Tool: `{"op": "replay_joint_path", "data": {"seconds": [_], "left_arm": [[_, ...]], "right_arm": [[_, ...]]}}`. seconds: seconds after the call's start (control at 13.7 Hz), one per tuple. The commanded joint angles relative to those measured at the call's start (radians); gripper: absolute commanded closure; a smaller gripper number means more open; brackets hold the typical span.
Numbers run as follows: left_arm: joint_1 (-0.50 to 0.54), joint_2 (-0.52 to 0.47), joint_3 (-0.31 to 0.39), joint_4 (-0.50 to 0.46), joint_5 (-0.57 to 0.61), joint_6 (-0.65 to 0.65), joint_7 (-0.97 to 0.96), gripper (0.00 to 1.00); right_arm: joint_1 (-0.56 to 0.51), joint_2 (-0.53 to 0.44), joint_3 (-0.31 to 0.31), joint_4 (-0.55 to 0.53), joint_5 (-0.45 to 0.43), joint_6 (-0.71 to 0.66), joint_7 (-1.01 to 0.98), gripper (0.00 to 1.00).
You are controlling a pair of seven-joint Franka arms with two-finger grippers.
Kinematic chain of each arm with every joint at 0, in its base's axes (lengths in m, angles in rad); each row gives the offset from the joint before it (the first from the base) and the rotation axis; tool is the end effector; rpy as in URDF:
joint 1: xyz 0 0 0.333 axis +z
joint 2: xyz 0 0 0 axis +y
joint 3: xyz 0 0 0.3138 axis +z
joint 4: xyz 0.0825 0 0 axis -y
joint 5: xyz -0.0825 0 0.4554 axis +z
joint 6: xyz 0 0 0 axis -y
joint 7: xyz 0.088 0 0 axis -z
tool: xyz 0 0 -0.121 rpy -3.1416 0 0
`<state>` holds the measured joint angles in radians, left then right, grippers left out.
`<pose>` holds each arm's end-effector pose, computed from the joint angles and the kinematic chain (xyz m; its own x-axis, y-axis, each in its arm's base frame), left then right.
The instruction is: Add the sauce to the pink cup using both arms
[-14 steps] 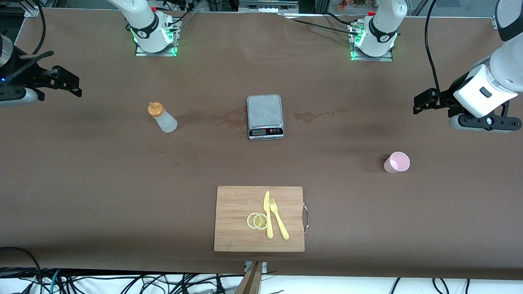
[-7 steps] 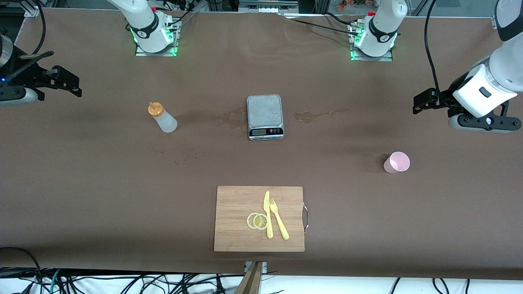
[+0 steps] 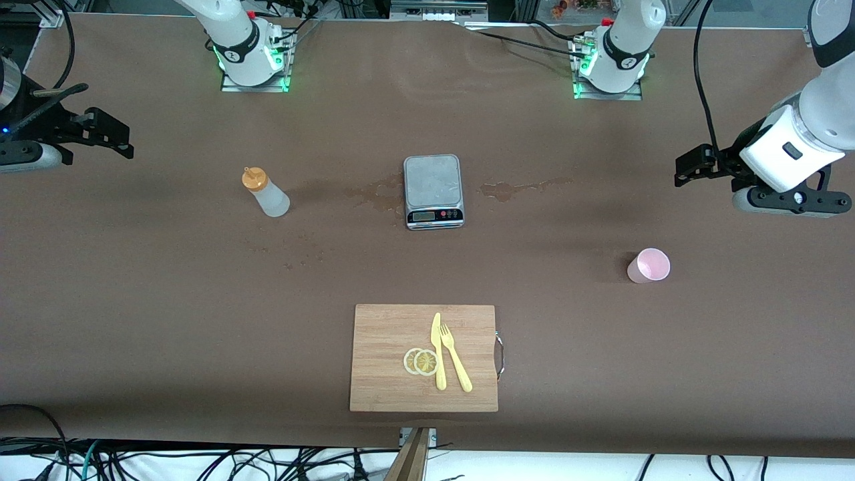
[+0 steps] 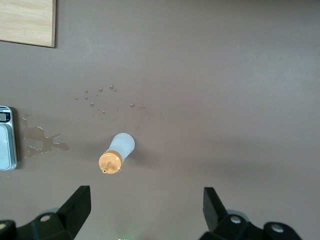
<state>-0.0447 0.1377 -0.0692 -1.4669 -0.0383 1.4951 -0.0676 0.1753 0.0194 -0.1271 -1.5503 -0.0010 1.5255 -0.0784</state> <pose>0.6524 -0.0768 0.5700 0.9925 -0.0489 -0.1118 -0.0447 -0.9982 0.0403 0.6257 0.0307 0.6035 0.9910 0.1261 -0.0442 0.1262 -0.9920 0.0000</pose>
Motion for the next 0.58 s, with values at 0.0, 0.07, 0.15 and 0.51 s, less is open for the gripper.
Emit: {"op": "replay_joint_path", "data": {"seconds": [0.0,0.07,0.15,0.51], "left_arm": [[-0.01,0.013,0.002,0.025,-0.008,-0.004,-0.004,0.0],[-0.01,0.013,0.002,0.025,-0.008,-0.004,-0.004,0.0],[-0.009,0.019,0.002,0.025,-0.009,-0.004,-0.004,0.0],[-0.006,0.022,0.002,0.025,-0.009,-0.001,-0.006,0.0]], "right_arm": [[0.001,0.001,-0.002,0.018,0.01,-0.013,0.012,0.0],[0.001,0.001,-0.002,0.018,0.01,-0.013,0.012,0.0],[0.001,0.001,-0.002,0.018,0.01,-0.013,0.012,0.0],[0.001,0.001,-0.002,0.018,0.01,-0.015,0.011,0.0]]}}
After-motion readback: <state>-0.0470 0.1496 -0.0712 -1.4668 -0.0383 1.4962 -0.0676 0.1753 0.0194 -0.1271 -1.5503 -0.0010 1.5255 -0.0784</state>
